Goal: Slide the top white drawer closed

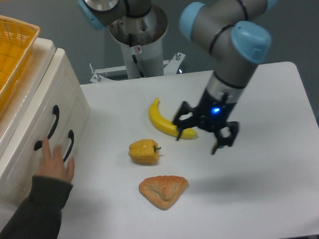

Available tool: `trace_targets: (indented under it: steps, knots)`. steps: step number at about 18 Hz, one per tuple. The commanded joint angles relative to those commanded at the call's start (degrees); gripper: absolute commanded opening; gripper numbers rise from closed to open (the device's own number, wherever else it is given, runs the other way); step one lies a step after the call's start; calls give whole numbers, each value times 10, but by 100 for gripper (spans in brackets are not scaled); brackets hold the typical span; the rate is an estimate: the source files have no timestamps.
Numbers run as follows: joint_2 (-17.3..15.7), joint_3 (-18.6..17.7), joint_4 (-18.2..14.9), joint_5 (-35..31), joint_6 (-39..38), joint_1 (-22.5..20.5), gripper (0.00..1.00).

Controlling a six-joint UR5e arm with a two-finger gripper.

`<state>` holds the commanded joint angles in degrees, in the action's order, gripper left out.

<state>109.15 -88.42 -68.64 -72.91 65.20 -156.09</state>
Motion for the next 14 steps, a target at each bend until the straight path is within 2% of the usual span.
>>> trace_targets:
  steps: [3,4,6,10,14]
  knots:
    - [19,2,25,-124,36,1,100]
    - [29,4,32,-141,47,0,100]
    - [54,17,39,-145,74,0,100]
    - [84,40,38,-180,208,0,100]
    - [113,50,40,-185,261,-2,100]
